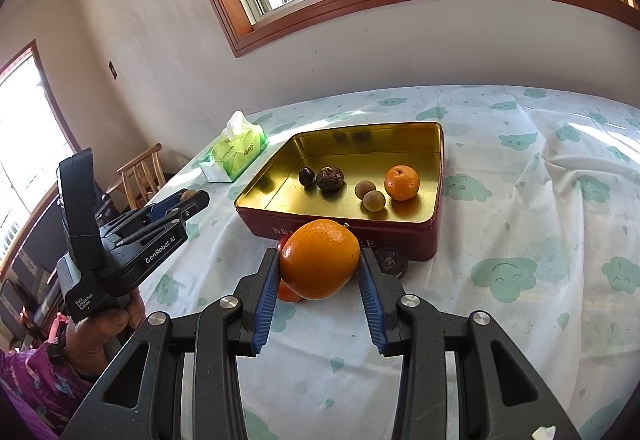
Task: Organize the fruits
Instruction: 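Carry the orange with the right tool while the left tool carries the brown fruit over the tin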
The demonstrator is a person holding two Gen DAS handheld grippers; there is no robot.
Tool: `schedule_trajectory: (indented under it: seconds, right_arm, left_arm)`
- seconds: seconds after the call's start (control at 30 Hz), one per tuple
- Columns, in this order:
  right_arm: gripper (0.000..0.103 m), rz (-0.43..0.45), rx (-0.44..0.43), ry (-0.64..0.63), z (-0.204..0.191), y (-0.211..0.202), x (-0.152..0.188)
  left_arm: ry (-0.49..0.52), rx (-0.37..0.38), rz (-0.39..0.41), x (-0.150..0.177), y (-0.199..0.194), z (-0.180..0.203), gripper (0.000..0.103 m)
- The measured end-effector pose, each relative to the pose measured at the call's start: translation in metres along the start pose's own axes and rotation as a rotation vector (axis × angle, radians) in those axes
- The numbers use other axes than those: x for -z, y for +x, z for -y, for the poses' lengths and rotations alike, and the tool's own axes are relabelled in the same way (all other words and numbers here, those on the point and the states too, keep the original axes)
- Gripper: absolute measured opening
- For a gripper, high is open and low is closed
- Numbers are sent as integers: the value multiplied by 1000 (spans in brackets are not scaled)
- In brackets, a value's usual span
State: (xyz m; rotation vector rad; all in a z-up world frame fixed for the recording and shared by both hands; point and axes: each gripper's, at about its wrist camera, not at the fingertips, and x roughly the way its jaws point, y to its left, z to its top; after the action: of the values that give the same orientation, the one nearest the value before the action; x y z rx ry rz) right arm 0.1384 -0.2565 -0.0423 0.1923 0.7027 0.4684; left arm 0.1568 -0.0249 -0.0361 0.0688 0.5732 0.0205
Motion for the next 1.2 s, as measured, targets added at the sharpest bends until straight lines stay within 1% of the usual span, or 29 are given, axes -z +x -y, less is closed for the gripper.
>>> schedule_trajectory:
  seconds: [0.5,0.87,1.07,1.2]
  right_arm:
    - [36,15,-28,-19,-3,9,-17]
    - [36,17,-39,-19,-1,18,-24]
    - [36,16,-43,-20,-2,24,-28]
    - [36,17,-49,-20,-1,31,-33]
  left_arm:
    - [32,3,2,-10,11,11,27]
    - [48,10,1,-19,24,18,27]
    - [20,17,-17,-25,35,13,27]
    - [2,9,-26,-30,44,6,27]
